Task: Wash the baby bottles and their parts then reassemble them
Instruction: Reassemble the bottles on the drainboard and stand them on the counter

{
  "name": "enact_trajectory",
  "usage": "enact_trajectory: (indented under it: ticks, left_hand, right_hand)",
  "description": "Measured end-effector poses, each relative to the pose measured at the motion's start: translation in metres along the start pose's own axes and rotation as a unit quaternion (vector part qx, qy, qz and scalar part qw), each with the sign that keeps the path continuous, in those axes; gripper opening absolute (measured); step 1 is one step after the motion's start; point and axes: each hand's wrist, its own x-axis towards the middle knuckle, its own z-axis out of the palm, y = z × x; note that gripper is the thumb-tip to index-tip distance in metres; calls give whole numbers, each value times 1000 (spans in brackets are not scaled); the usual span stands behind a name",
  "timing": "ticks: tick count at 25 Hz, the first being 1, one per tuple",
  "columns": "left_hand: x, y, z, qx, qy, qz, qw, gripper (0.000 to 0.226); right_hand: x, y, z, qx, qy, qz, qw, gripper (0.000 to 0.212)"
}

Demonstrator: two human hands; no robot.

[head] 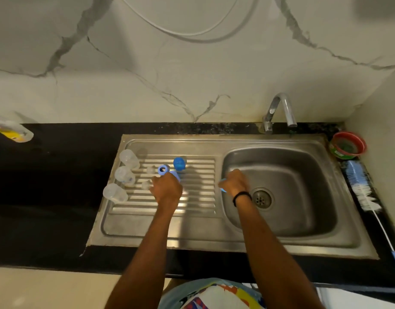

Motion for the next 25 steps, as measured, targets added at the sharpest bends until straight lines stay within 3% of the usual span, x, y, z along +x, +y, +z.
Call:
enact_trajectory:
  ticks: [1,2,3,5,6,7,8,9,10,12,13,15,17,18,19,20,21,22,23,25]
  left_hand:
    - [6,-5,4,-34,8,30,999,30]
    - [6,-3,4,-132,-54,65,988,30]
    - [5,1,-2,-249,-147,80,954,30]
    - [2,8,-18,-445,-238,49,862,25]
    - [1,11,-22,-437,-209,40,874,21]
    - [6,8,-18,-368,-136,32,919,16]
    - [4,6,-17,-227,-27,40,973,13]
    - [5,3,-14,-174,10,38,984,15]
    - [-1,4,-12,-206,-21,35,978,15]
    - [-2,11,-16,-379,-193,29,904,11]
    - [-2,14,-24,-465,-236,6,853,13]
    - [2,14,-34,-566,-283,-9,774,12]
    - [5,10,-39,-634,-305,-24,710,25]
    - [10,5,-34,-627,-297,-16,720,31]
    - [12,4,-29,-598,-248,-10,763,27]
    - [18,4,-22,-502,-166,12,848,13]
    - [21,6,-13,-363,-50,34,930,5]
    - [25,2,-4,-262,43,39,963,14]
    - [19,5,-3,-250,40,38,967,16]
    - [16,19,-6,-339,-31,69,938,12]
  right_hand:
    - [-3,0,3,-15,25,-17,999,15]
    - [-9,-6,3,17,29,-46,998,14]
    - [-10,-13,1,97,-40,-55,993,14]
    - [-11,-30,-12,235,-159,-46,958,21]
    - [-11,-38,-17,280,-195,-46,939,24]
    - [-8,-36,-17,258,-183,-38,948,26]
    - [-3,-32,-14,144,-120,-34,982,25]
    - [0,-23,-7,11,-32,-46,998,23]
    - [1,-12,-2,-61,24,-63,996,22]
    - [-8,-22,3,64,-35,-57,996,20]
    - [-13,-34,0,134,-101,-54,984,23]
    - [-23,-55,-12,219,-168,-101,956,30]
    - [-25,-65,-24,352,-236,-129,897,35]
    - [-24,-65,-26,420,-258,-115,862,35]
    - [-16,-56,-23,438,-238,-109,860,34]
    - [-8,-47,-17,371,-184,-99,905,30]
    - [-2,-37,-8,227,-65,-80,968,26]
    - [1,-23,1,105,35,-84,990,22]
    - [-1,-14,7,61,66,-74,993,20]
    - [-13,-26,10,149,20,-105,983,22]
